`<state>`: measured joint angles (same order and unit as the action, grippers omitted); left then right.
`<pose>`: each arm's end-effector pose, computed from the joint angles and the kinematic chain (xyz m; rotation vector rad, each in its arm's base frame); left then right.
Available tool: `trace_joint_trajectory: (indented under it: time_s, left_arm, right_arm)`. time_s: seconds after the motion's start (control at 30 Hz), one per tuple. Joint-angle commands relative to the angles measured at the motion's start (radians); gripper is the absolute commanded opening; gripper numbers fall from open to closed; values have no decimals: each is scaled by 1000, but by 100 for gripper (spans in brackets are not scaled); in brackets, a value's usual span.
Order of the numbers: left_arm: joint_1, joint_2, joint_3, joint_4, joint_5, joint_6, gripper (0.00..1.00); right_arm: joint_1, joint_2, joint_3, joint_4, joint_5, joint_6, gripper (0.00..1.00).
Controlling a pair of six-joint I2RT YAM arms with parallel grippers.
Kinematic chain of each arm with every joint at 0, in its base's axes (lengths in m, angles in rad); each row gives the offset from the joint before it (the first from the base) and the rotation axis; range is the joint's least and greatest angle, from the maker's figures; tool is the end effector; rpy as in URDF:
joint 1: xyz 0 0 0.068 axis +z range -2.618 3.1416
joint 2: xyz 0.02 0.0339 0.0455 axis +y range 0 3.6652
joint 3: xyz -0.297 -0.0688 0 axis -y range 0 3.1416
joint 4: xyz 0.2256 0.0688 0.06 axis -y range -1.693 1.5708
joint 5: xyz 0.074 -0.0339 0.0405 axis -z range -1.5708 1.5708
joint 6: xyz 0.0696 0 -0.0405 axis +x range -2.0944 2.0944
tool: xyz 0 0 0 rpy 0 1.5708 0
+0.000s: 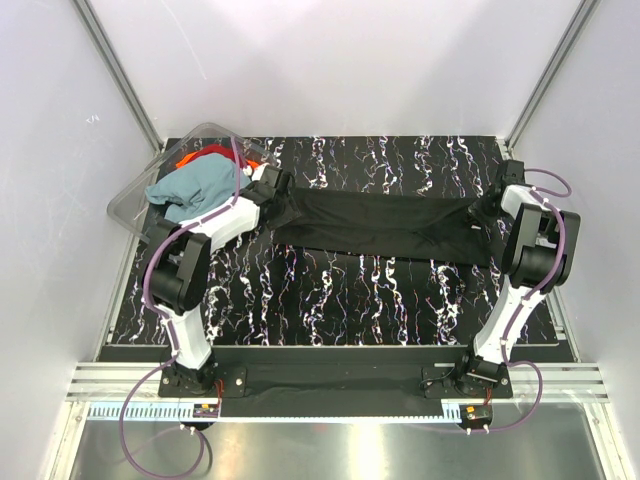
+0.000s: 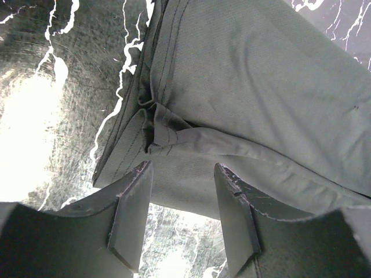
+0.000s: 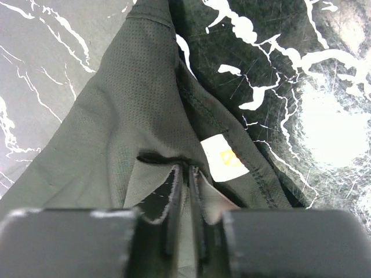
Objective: Fold and stack the t-shirts
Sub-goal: Fold the tshirt
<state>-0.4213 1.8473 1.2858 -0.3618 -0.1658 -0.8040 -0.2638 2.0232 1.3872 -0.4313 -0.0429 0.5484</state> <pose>0.3789 -0.1572 0.2161 -0.5444 2.4434 -0.3127 0.4219 -0.1109 0.1692 1.0315 2.4357 0.1527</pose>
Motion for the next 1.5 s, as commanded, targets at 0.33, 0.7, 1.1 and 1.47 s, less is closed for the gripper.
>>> trace_joint_trajectory:
  time_s: [0.33,0.7,1.1,1.47]
  left_arm:
    - [-4,47,1,72,-51,-69,55]
    - [12,55,-16,73,-78,-171,49]
    - [12,43,-6,92,-89,-207,15]
    - [13,7,21,81,-93,-146,0]
  right_arm:
    - [5,-14,26,32,18,-2,0]
    - [5,-83,-10,32,-15,11,0]
    - [5,-145,-42,31,-55,33,0]
    - [5,-239,-96,28,-72,45,0]
